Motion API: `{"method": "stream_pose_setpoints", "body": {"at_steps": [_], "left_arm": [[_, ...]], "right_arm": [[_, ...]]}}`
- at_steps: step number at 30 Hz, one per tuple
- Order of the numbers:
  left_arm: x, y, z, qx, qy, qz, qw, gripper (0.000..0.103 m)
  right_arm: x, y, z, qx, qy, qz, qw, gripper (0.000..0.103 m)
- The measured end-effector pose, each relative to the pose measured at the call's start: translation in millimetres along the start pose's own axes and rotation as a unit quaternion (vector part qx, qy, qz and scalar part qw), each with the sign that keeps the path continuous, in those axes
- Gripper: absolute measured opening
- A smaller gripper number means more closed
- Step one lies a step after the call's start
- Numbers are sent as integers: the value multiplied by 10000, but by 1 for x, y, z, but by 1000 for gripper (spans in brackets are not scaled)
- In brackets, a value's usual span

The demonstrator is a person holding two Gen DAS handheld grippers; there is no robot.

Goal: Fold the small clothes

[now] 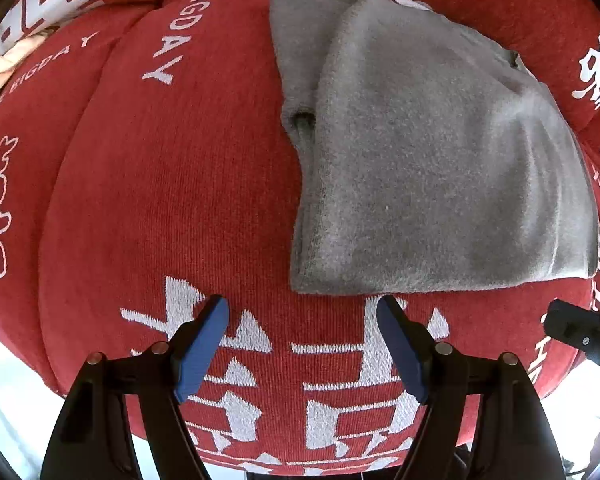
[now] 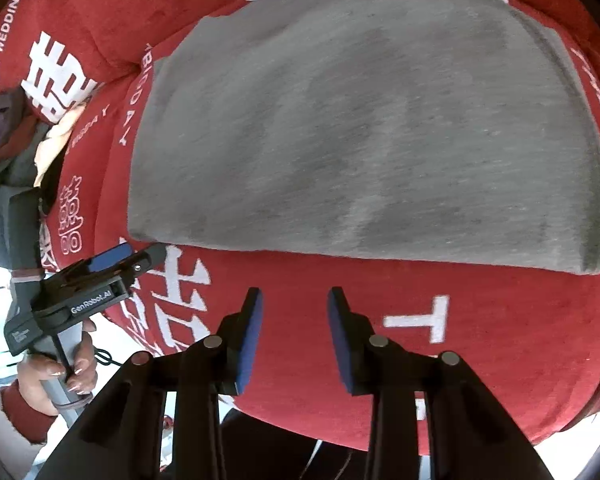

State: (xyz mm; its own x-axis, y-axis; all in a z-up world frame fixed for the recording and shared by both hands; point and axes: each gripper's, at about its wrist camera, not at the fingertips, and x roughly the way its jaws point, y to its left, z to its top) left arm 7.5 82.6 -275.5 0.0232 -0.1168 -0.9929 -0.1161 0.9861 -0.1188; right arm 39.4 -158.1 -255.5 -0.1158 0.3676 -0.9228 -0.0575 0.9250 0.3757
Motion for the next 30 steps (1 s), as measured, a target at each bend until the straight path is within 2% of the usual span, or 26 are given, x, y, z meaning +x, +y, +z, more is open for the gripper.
{"method": "stream_pose_setpoints", "body": {"at_steps": [2,6,8,9,12,15,17,21,22,23,24,25,27,30], "left_arm": [[-2,2,-1,-45,4,-49,10000,77],[-7,14,-5,-256,15,-235,9994,77],[-10,28,-6,-504,0,-489,9975,77],[-11,35,-6,-639,24,-722,9953,77],[-14,56,-7,-1159,30,-1539,9813,77],[-15,70,-9,-1486,-23,-2083,9667,77],[-12,74,-11,-1588,-54,-2288,9604,77],[-8,65,-16,-1712,-47,-2653,9488,77],[-10,58,-17,-1746,-40,-2705,9467,77],[-8,57,-18,-1808,-37,-2784,9433,77],[-8,55,-17,-1856,-39,-2834,9409,77],[-7,54,-18,-1936,-57,-2905,9371,77],[-5,49,-17,-2108,-114,-3057,9285,77],[-6,43,-11,-2431,-291,-3377,9089,77]], "right_arm": [[2,1,0,89,21,128,9999,41],[11,0,2,447,65,640,9969,42],[19,-3,2,770,118,1158,9902,44],[23,-5,1,904,139,1338,9868,49],[40,-18,-1,1588,136,2026,9662,53],[56,-31,-4,2254,-37,2521,9411,53],[62,-36,-4,2554,-255,2801,9250,53],[69,-34,1,2875,-532,3081,9053,53],[72,-33,4,2942,-544,3129,9014,52],[75,-33,6,3011,-536,3168,8978,41],[78,-32,11,3088,-521,3230,8931,16],[79,-31,15,3118,-498,3313,8891,9],[73,-24,21,3039,-590,3475,8851,9],[54,-21,28,2733,-692,3572,8905,9]]}}
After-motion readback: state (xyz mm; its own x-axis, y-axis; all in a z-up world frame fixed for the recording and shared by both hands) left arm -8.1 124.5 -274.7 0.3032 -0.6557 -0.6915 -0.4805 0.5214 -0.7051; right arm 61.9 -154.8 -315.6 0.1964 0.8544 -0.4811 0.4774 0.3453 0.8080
